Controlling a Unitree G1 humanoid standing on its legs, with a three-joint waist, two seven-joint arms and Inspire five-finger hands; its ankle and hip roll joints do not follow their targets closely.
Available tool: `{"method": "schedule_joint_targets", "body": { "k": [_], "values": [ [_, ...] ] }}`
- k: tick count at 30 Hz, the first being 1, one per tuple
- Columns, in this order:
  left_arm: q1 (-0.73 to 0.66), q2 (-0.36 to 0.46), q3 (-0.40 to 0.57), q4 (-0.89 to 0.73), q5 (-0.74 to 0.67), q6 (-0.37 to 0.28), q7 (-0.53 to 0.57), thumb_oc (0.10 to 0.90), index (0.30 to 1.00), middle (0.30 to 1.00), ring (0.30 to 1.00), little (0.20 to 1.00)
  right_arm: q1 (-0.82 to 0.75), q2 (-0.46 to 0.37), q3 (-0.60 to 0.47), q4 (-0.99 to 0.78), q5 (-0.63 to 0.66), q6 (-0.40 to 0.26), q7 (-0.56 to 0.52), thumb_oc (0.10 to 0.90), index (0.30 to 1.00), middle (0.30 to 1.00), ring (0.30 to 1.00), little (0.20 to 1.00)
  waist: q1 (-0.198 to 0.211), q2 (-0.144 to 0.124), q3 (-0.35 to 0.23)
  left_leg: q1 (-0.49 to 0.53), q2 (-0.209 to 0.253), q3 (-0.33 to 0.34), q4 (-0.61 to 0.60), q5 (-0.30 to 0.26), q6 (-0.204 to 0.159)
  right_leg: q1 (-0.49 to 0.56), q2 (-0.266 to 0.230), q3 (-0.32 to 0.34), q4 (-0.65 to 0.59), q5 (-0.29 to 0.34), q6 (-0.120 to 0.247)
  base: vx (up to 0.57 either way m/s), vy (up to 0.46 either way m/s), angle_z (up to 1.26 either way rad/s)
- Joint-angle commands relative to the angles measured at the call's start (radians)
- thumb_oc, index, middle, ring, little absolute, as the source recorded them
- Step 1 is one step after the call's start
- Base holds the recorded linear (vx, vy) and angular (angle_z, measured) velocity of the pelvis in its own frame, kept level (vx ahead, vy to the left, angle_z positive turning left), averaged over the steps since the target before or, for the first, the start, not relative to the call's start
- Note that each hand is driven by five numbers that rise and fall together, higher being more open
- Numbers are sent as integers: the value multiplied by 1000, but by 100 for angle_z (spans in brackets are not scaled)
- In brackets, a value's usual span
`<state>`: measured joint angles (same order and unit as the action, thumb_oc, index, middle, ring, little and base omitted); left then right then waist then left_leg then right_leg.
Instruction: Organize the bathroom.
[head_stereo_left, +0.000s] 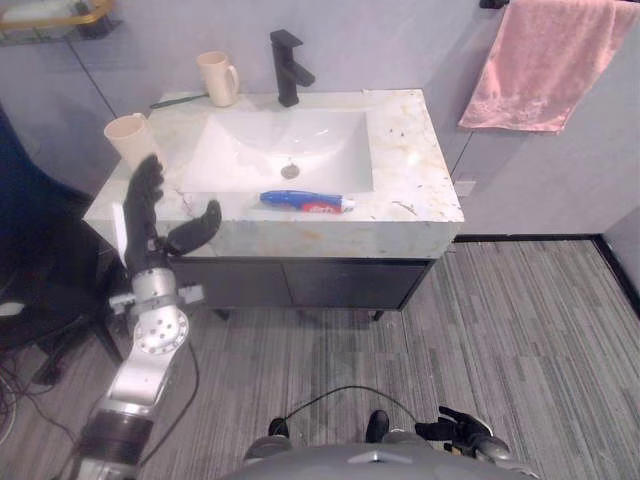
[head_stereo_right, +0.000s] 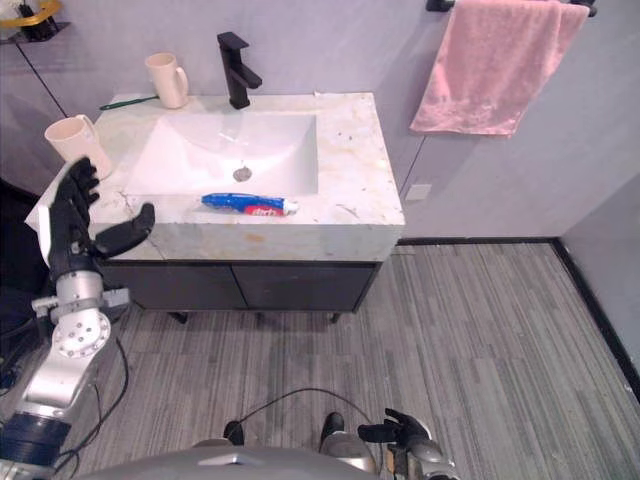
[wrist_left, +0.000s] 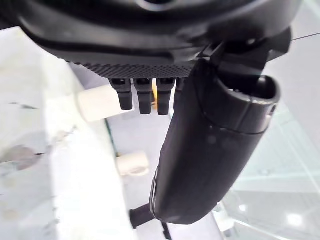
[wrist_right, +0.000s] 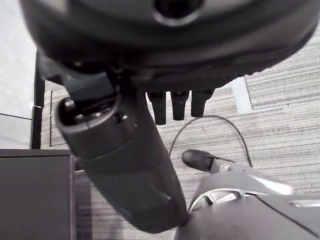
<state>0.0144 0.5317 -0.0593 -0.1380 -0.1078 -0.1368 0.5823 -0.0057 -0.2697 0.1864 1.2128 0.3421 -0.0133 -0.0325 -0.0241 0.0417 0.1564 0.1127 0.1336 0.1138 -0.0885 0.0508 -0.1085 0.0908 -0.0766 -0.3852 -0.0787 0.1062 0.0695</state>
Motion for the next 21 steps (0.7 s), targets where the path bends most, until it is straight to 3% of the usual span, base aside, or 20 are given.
{"method": "schedule_joint_targets", "body": {
  "k": [1,3,7,11,13,17,19,21],
  "values": [
    [-163,122,49,-110,74,-100,-25,800,900,900,900,900,-42,26,10,45,30,-47,-5,800,900,900,900,900,-13,-14,-48,-19,-35,114,117,-98,41,-2,-34,91,81,-171,82,0,0,0],
    [-195,158,45,-133,76,-58,-65,800,900,900,900,900,-39,30,17,53,26,-49,-7,800,900,900,900,900,-20,-11,-53,-14,-33,122,114,-98,42,-1,-34,95,80,-170,86,0,0,0],
    [-342,352,-2,-142,80,177,-317,800,900,900,900,900,-34,25,33,56,-15,-43,4,800,900,900,900,900,-50,5,-63,2,-30,150,105,-91,45,0,-31,107,82,-169,100,0,0,0],
    [-475,516,-39,-96,69,249,-437,800,900,900,900,900,-37,13,38,48,-26,-33,6,800,900,900,900,900,-67,19,-71,7,-27,166,105,-87,44,2,-30,114,80,-166,105,30,-1,-14],
    [-651,645,-135,-18,-15,299,-594,800,900,900,900,900,-40,1,42,46,-29,-18,4,800,900,900,900,900,-84,35,-81,14,-27,180,103,-85,44,6,-26,117,77,-164,110,55,-9,-15],
    [-847,717,-291,57,26,344,-732,800,900,900,900,900,-43,-7,42,54,-32,-10,7,800,900,900,900,900,-95,45,-90,13,-30,186,105,-83,43,8,-21,123,73,-161,112,39,-12,-9],
    [-1017,750,-436,100,20,380,-826,800,900,900,900,900,-44,-13,41,57,-35,5,8,800,900,900,900,900,-101,52,-97,7,-31,185,108,-83,40,9,-19,126,70,-161,113,48,-10,-8],
    [-1071,753,-480,107,29,409,-872,800,900,900,900,900,-43,-16,45,56,-33,12,5,800,900,900,900,900,-104,56,-100,7,-33,182,108,-84,41,9,-18,126,69,-162,113,23,-7,-10]
  ]
}}
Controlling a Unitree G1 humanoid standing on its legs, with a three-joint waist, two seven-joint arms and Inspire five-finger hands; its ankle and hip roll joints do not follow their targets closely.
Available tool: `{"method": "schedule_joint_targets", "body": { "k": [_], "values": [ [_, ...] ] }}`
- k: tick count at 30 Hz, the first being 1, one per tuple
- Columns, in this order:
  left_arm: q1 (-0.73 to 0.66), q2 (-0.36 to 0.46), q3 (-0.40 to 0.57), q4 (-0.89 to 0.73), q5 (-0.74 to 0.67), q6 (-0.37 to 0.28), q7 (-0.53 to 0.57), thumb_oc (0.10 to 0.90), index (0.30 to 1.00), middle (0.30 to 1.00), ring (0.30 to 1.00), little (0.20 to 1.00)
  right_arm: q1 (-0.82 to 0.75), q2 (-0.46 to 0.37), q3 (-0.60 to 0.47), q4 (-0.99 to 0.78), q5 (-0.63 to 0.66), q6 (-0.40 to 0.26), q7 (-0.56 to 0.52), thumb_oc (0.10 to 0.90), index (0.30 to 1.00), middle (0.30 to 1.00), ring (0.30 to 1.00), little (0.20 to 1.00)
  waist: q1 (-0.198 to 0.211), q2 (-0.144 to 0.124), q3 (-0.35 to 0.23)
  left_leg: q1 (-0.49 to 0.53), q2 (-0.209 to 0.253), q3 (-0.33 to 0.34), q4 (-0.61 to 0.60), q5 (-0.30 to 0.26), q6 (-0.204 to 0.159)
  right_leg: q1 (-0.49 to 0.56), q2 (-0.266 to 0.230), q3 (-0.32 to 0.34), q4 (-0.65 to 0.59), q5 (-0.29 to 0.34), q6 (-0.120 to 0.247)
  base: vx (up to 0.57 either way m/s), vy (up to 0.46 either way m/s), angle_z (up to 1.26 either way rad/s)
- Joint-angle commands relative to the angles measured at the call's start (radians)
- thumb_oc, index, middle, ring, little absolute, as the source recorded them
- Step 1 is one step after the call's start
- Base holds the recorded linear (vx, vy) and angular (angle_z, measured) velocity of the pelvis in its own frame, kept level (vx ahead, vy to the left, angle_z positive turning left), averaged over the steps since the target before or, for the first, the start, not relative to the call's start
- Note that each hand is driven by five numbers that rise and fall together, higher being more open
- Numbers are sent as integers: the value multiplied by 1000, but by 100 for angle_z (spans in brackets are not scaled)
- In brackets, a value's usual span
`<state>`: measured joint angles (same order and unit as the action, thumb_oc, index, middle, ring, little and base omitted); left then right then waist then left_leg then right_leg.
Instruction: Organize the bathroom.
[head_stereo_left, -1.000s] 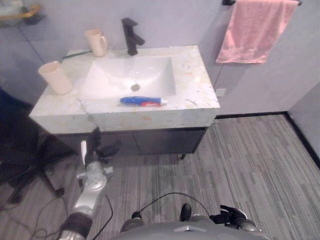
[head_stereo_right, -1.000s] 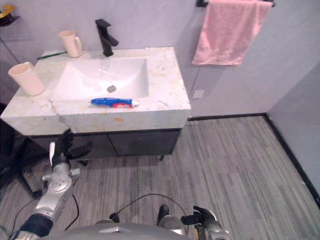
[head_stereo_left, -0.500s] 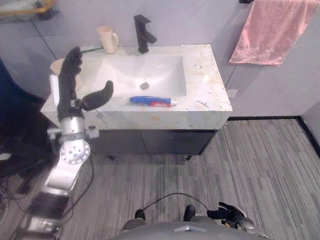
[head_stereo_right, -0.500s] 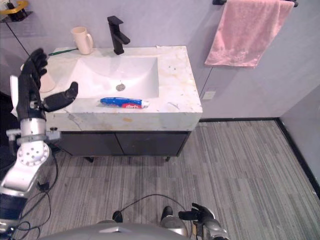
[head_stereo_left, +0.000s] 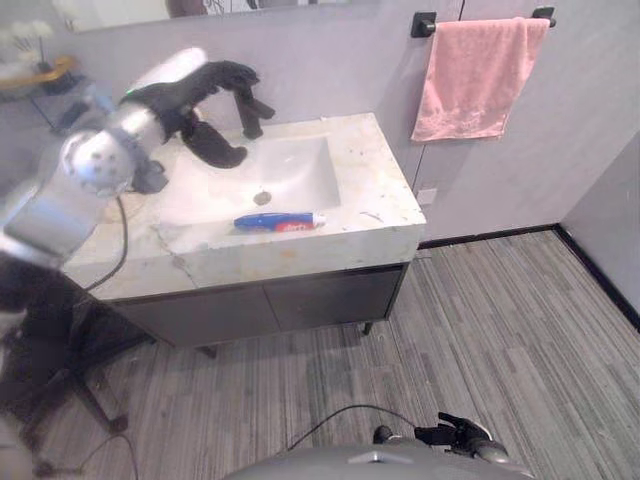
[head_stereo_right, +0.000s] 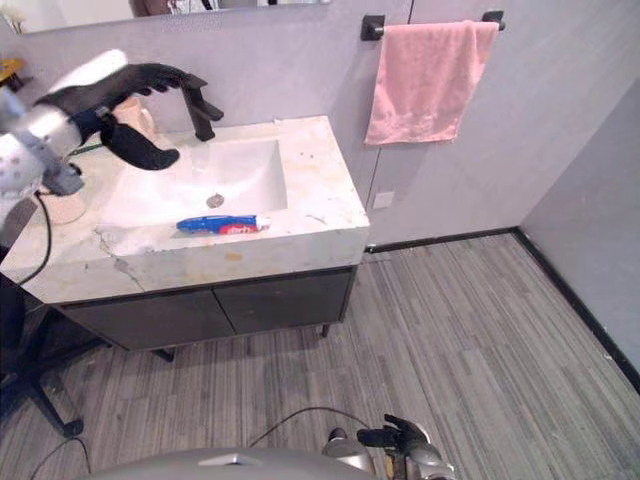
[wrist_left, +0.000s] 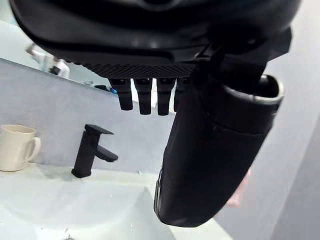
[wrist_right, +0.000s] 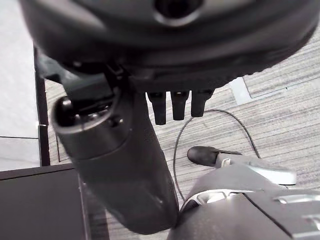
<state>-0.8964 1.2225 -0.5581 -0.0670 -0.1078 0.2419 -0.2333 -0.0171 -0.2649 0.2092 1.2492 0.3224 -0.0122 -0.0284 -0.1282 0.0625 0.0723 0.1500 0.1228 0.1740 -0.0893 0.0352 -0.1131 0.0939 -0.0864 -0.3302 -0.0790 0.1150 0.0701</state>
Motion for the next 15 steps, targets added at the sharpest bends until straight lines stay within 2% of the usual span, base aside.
{"method": "schedule_joint_targets", "body": {
  "k": [1,2,3,4,6,8,12,15],
  "values": [
    [-226,67,-38,42,22,73,-122,800,900,900,900,900,-31,-20,24,23,-13,17,-1,800,900,900,900,900,-1,37,-18,-32,-25,119,108,-68,46,7,-6,72,69,-171,113,10,-6,-9],
    [-235,66,-46,44,21,73,-122,800,900,900,900,900,-32,-18,22,23,-13,17,-1,800,900,900,900,900,0,34,-17,-32,-25,118,108,-68,46,7,-6,72,69,-171,113,12,-13,-7],
    [-291,61,-96,52,-13,125,-201,800,900,900,900,900,-30,-20,26,24,-10,21,-3,800,900,900,900,900,-1,37,-18,-33,-28,114,106,-67,47,7,-5,72,69,-171,114,6,-9,-4],
    [-298,60,-102,53,-15,127,-209,800,900,900,900,900,-30,-18,26,24,-9,21,-3,800,900,900,900,900,0,36,-18,-33,-28,113,106,-67,47,7,-5,72,69,-171,114,0,0,0],
    [-342,43,-151,76,-17,187,-268,800,900,900,900,900,-32,-22,32,23,1,27,-3,800,900,900,900,900,-3,38,-21,-31,-30,112,103,-65,47,5,-3,71,72,-171,115,0,0,0],
    [-350,30,-174,110,-3,204,-288,800,900,900,900,900,-34,-18,34,21,9,28,-8,800,900,900,900,900,-3,38,-22,-30,-31,110,101,-64,48,5,-3,67,72,-170,115,0,0,0],
    [-309,14,-162,180,22,176,-296,800,900,900,900,900,-38,-15,36,18,18,34,-8,800,900,900,900,900,0,37,-27,-25,-34,113,99,-66,51,8,-4,60,72,-171,114,0,0,0],
    [-258,15,-140,224,93,152,-286,800,900,900,900,900,-37,-13,42,15,19,38,-11,800,900,900,900,900,3,37,-29,-23,-35,113,102,-69,54,11,-3,57,73,-174,113,0,0,0]
  ]
}}
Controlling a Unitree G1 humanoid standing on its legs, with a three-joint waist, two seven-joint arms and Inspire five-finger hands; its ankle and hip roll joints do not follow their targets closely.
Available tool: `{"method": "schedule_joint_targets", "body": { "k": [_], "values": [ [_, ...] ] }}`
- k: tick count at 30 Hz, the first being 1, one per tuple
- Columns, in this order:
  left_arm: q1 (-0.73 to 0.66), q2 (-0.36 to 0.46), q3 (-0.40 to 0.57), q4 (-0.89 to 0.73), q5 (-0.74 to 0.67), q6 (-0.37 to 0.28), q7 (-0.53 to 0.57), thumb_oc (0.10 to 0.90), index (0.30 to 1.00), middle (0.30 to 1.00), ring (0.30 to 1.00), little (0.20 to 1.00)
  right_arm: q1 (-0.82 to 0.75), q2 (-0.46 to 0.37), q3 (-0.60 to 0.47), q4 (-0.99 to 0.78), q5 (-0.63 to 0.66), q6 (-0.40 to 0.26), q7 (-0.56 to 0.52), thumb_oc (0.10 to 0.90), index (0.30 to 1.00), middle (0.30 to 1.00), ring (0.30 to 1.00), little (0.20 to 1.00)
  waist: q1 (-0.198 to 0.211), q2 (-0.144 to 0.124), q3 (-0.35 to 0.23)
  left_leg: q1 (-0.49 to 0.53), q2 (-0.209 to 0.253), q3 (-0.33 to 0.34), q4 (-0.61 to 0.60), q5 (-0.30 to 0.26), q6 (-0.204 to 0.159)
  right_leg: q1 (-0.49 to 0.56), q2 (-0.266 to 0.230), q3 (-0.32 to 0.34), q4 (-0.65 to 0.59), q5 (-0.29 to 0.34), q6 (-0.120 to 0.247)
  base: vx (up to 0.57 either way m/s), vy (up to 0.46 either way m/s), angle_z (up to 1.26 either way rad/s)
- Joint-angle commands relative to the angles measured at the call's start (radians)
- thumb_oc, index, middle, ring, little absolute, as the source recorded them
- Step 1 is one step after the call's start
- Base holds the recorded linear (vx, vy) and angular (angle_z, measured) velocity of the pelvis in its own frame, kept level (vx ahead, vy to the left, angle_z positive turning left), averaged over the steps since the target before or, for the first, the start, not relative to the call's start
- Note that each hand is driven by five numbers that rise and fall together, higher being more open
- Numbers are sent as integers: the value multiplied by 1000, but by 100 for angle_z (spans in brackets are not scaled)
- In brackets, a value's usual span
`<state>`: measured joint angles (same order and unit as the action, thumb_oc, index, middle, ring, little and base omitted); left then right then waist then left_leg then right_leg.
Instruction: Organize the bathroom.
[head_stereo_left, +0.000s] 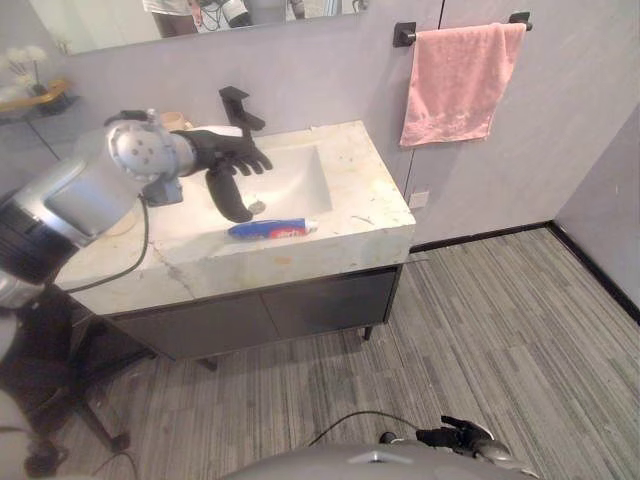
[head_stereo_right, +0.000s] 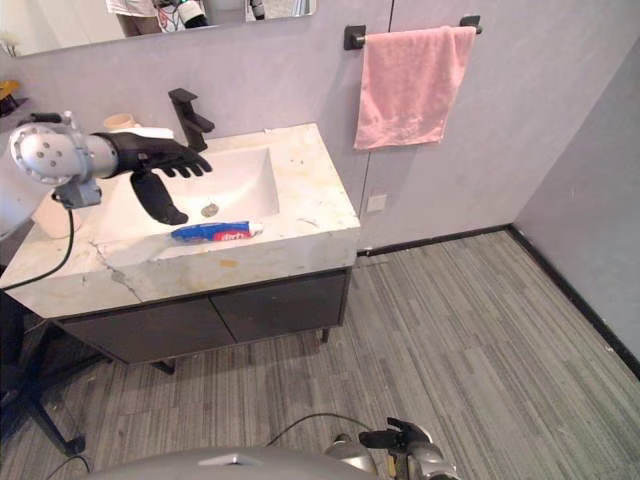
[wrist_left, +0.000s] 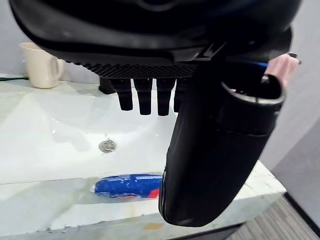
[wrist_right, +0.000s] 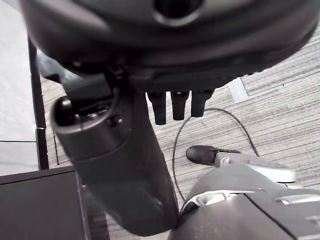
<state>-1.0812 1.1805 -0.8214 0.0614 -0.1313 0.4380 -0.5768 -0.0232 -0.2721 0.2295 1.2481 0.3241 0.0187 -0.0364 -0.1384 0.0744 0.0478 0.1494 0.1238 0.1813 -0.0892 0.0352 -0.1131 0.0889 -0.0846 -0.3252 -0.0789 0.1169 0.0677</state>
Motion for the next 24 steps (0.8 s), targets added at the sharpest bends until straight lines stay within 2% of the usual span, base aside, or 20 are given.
{"method": "schedule_joint_targets", "body": {
  "k": [1,5,10,13,18,24],
  "values": [
    [-69,57,127,99,117,-48,57,800,900,900,900,900,-31,-7,22,16,18,7,-2,800,900,900,900,900,13,26,-4,-23,-36,106,102,-69,54,16,-5,52,73,-176,115,0,0,0],
    [18,65,186,161,137,-113,58,800,900,900,900,900,-25,-12,21,11,5,13,6,800,900,900,900,900,17,25,-5,-20,-40,106,103,-73,58,19,-4,48,77,-181,111,0,0,0],
    [92,63,233,188,172,-157,71,800,900,900,900,900,-22,-14,22,7,6,14,9,800,900,900,900,900,21,22,-2,-17,-42,107,100,-77,65,22,-4,46,78,-183,110,0,0,0],
    [102,63,241,164,204,-128,47,800,900,900,900,900,-19,-14,24,6,6,3,9,800,900,900,900,900,19,21,-2,-13,-44,107,96,-78,67,22,-4,45,81,-186,111,0,0,0],
    [39,62,209,87,222,-17,3,800,900,900,900,900,-16,-21,22,5,1,1,14,800,900,900,900,900,13,21,-6,-12,-45,102,92,-78,65,23,-2,48,79,-189,113,0,0,0],
    [-36,73,177,19,223,68,-41,800,900,900,900,900,-9,-21,19,5,6,0,11,800,900,900,900,900,11,20,-7,-17,-47,93,92,-77,63,25,3,51,75,-188,114,0,0,0]
  ]
}}
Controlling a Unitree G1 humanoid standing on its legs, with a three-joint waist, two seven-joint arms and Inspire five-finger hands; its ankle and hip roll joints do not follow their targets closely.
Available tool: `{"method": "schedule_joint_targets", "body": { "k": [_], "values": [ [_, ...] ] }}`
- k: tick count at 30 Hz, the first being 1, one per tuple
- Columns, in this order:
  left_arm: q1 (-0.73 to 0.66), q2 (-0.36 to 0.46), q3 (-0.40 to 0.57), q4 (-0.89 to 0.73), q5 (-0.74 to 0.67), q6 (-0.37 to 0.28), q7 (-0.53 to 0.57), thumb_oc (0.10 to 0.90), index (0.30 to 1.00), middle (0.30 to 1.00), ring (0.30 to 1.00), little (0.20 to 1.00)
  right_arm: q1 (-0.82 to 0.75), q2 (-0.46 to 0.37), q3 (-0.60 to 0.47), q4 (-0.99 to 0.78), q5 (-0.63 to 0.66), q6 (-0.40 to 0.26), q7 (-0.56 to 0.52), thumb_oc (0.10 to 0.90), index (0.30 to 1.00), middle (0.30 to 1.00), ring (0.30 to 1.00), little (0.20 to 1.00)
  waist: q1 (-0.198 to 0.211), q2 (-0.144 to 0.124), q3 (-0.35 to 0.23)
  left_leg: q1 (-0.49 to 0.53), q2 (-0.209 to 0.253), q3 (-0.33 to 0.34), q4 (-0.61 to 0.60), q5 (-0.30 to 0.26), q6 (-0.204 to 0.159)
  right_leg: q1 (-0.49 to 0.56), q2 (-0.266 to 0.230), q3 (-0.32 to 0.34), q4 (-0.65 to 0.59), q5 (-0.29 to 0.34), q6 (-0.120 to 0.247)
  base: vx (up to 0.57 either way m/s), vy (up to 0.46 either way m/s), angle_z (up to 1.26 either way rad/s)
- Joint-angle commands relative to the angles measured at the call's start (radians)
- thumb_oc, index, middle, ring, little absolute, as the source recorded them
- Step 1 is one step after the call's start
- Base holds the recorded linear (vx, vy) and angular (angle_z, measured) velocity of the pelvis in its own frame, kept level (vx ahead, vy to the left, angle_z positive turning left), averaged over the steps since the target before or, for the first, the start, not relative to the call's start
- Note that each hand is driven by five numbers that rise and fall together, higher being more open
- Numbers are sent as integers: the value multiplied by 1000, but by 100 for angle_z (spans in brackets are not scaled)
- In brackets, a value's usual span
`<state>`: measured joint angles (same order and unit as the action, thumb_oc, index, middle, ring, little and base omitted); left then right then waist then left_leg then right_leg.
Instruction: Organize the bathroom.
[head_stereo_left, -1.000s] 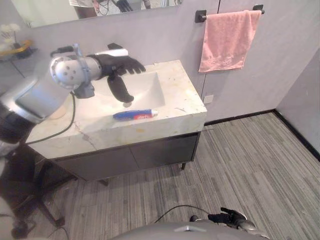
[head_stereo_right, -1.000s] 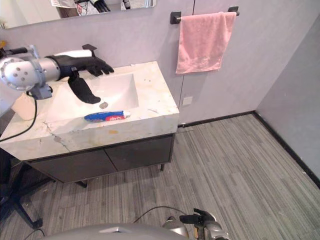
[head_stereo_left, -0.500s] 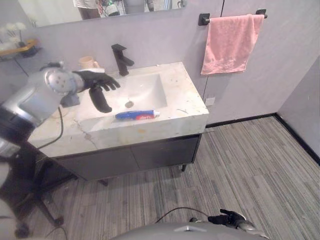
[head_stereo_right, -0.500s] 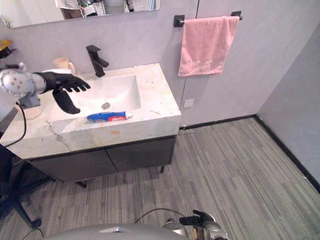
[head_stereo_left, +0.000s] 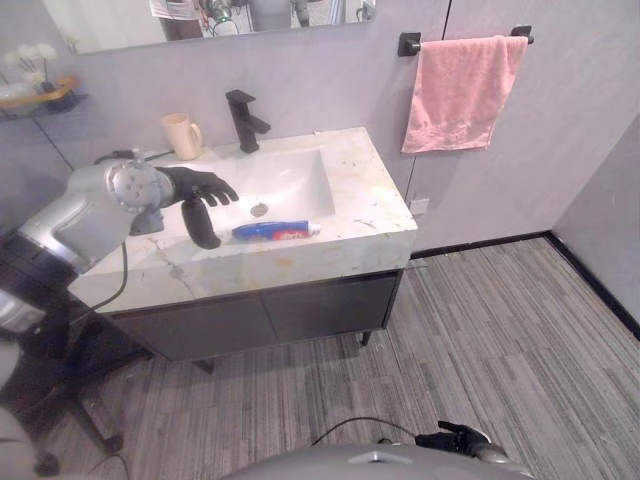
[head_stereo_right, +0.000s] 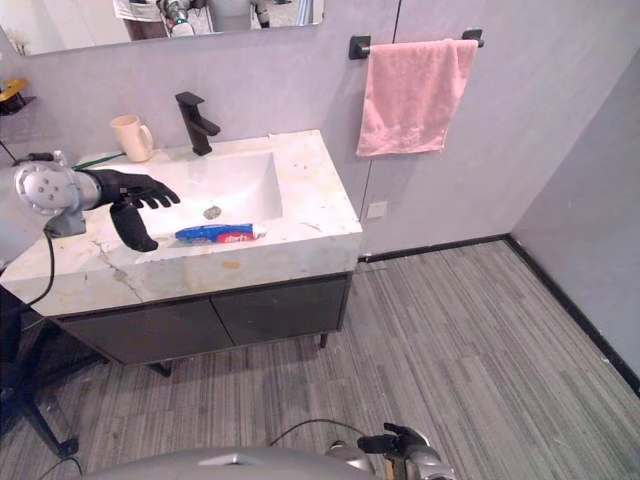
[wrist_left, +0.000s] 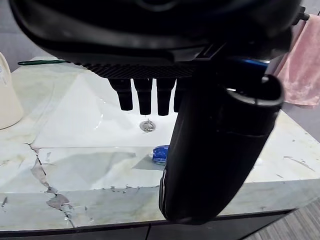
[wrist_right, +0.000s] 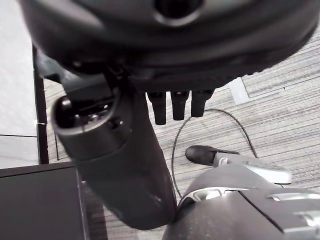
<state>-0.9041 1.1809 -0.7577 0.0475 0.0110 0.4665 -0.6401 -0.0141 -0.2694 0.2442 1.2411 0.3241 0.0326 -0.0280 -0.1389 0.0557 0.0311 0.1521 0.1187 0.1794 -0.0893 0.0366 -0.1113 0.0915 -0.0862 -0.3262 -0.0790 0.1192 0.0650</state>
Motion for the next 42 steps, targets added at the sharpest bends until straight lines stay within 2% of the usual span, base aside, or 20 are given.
{"method": "schedule_joint_targets", "body": {
  "k": [1,2,6,13,22,24,28,33,36,40,42],
  "values": [
    [-221,73,112,34,68,48,17,800,900,900,900,900,-18,-24,3,15,6,-16,3,800,900,900,900,900,11,39,10,-20,-41,93,92,-77,61,22,5,53,76,-190,116,0,0,0],
    [-239,78,107,27,62,66,3,800,900,900,900,900,-16,-25,2,15,10,-16,1,800,900,900,900,900,12,40,13,-22,-41,91,95,-76,59,21,6,53,78,-189,116,0,0,0],
    [-252,83,99,35,53,74,-13,800,900,900,900,900,-16,-26,-1,22,16,-22,4,800,900,900,900,900,12,41,14,-23,-41,88,95,-75,59,21,8,54,77,-189,115,0,0,0],
    [-259,121,102,49,50,57,-53,800,900,900,900,900,-9,-35,-9,15,19,-24,5,800,900,900,900,900,15,47,19,-28,-40,81,99,-72,57,24,12,52,76,-188,111,0,0,0],
    [-221,150,147,52,-34,53,-78,800,900,900,900,900,-6,-49,-17,10,12,-21,13,800,900,900,900,900,20,51,23,-31,-39,72,102,-71,56,24,14,52,80,-190,108,0,0,0],
    [-201,153,158,54,1,30,-74,800,900,900,900,900,-7,-53,-16,8,14,-20,14,800,900,900,900,900,21,52,24,-31,-40,69,102,-71,56,26,15,52,78,-190,107,0,0,0],
    [-180,163,169,66,-15,15,-99,800,900,900,900,900,-12,-60,-16,1,20,-12,16,800,900,900,900,900,24,53,26,-31,-41,67,104,-71,58,27,15,51,80,-190,105,0,0,0],
    [-173,159,168,71,-29,44,-152,800,900,900,900,900,-12,-61,-14,4,22,-13,16,800,900,900,900,900,23,56,28,-29,-43,68,103,-72,59,26,15,48,83,-192,104,0,0,0],
    [-170,163,167,76,-13,35,-129,800,900,900,900,900,-9,-62,-15,3,21,-13,16,800,900,900,900,900,21,57,28,-29,-44,66,102,-73,60,26,15,49,84,-192,104,0,0,0],
    [-162,158,193,117,-15,-14,18,800,900,900,900,900,0,-60,-10,-4,16,-8,14,800,900,900,900,900,17,56,26,-28,-47,67,105,-75,61,27,16,49,87,-195,103,15,2,0],
    [-167,151,204,142,-22,-32,38,800,900,900,900,900,4,-57,-7,-5,15,-8,13,800,900,900,900,900,15,55,26,-30,-47,69,109,-77,62,27,16,49,91,-197,103,0,0,0]
  ]
}}
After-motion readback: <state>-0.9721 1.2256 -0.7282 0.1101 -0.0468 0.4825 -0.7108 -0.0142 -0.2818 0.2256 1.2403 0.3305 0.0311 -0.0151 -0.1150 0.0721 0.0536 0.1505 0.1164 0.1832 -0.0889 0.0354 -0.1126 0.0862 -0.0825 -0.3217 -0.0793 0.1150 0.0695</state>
